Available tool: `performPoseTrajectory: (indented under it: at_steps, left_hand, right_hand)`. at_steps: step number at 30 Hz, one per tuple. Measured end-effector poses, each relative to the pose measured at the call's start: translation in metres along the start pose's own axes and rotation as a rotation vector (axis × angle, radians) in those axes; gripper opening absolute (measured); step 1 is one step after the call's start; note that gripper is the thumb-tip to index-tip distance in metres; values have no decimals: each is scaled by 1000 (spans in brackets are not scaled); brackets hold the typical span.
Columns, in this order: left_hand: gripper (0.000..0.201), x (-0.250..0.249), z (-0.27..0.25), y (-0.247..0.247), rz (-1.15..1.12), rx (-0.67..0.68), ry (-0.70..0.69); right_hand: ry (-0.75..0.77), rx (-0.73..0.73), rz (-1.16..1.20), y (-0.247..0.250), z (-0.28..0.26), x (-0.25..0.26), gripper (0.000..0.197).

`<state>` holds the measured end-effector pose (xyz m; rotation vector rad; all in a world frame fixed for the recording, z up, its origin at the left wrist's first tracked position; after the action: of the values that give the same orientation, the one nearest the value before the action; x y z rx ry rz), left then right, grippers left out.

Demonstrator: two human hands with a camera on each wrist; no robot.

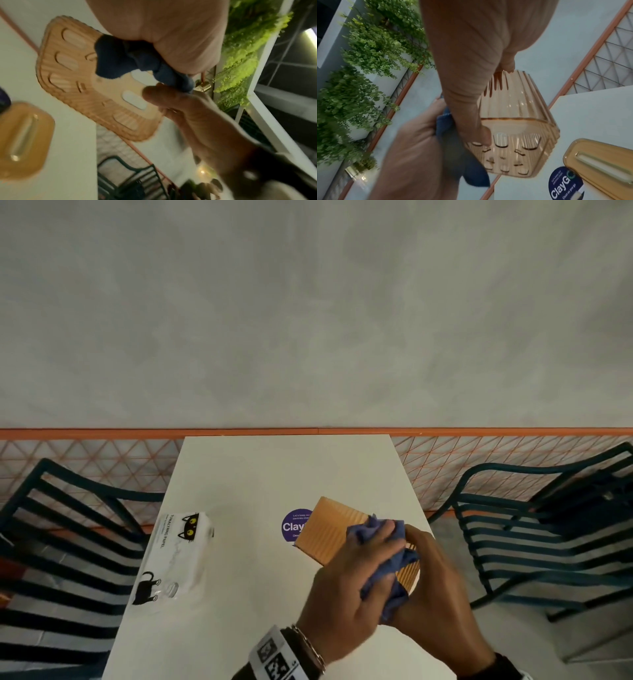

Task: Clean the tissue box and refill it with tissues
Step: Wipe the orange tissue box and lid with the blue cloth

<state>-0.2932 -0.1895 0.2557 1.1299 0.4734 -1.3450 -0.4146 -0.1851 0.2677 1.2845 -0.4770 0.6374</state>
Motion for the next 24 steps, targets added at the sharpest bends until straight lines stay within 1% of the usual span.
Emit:
performPoseTrajectory:
  at_steps: [1, 2, 4, 5, 6, 9, 10, 11, 12, 13, 14, 16, 17, 18, 19, 20, 21, 23, 24]
  left_hand:
    - [47, 7, 4, 4, 2, -2, 8]
    - [46, 24, 10, 12, 6, -19, 90]
    - [40, 67, 17, 31, 16, -90, 313]
    - [34, 88, 15, 44, 10, -158, 424]
    - [28, 109, 10, 60, -23, -263, 513]
    - [13, 162, -24, 102, -216, -616, 717]
    - [6, 177, -41, 109, -315, -690, 798]
    - [7, 186, -56, 108, -459, -723, 843]
    - [20, 190, -68, 101, -590, -712, 884]
    - [32, 185, -77, 88, -702, -645, 929]
    - [38, 174, -82, 67, -781, -514, 973]
    - [47, 144, -88, 12, -965, -172, 1034]
    - [56, 129, -89, -12, -1024, -39, 1039]
    - [68, 124, -89, -29, -1048, 37, 1036]
    - [79, 123, -89, -41, -1050, 74, 1033]
    - [85, 123, -87, -49, -1080, 95, 1027]
    - [88, 123, -83, -53, -1110, 99, 1017]
    - [85, 125, -77, -59, -1151, 105, 983]
    - [83, 125, -73, -58, -1180, 86, 967]
  right_hand:
    - [14, -9, -6, 1, 1, 1, 95]
    - [19, -21, -18, 2, 1, 1, 92]
    - [-14, -37, -30, -1, -3, -4, 92]
    - [-34, -32, -35, -2, -5, -7, 94]
    - [-54, -35, -38, -3, -7, -11, 97]
    - [-164, -76, 38, 1, -9, -29, 103]
    - [-207, -98, 75, 2, -9, -35, 104]
    - [-243, -121, 102, 3, -9, -40, 105]
    - [-268, -144, 128, 5, -8, -44, 106]
    - [-287, -162, 161, 5, -6, -47, 107]
    - [-304, -179, 209, 5, -5, -49, 108]
    - [-348, -207, 330, 2, -3, -54, 107]
    - [-369, -216, 401, -1, -2, -54, 102]
    - [-389, -217, 475, -5, -2, -54, 97]
    - [-412, -209, 549, -11, -1, -52, 93]
    - [-436, -200, 628, -18, -1, -51, 90]
    - [-458, -194, 706, -24, -1, -51, 90]
    - [-484, -184, 846, -35, -2, -47, 90]
    - [-490, -165, 896, -39, -4, -45, 89]
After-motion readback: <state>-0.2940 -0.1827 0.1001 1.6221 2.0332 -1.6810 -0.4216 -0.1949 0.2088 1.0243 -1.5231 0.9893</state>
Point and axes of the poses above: each hand's wrist, its own z-axis towards the middle knuckle, its own y-axis out of the back of the hand, x = y × z, the point moved 10 cm from there along z, towards the middle knuckle, and after that the axes turned 3 degrees about -x, right-handed, at the moved point
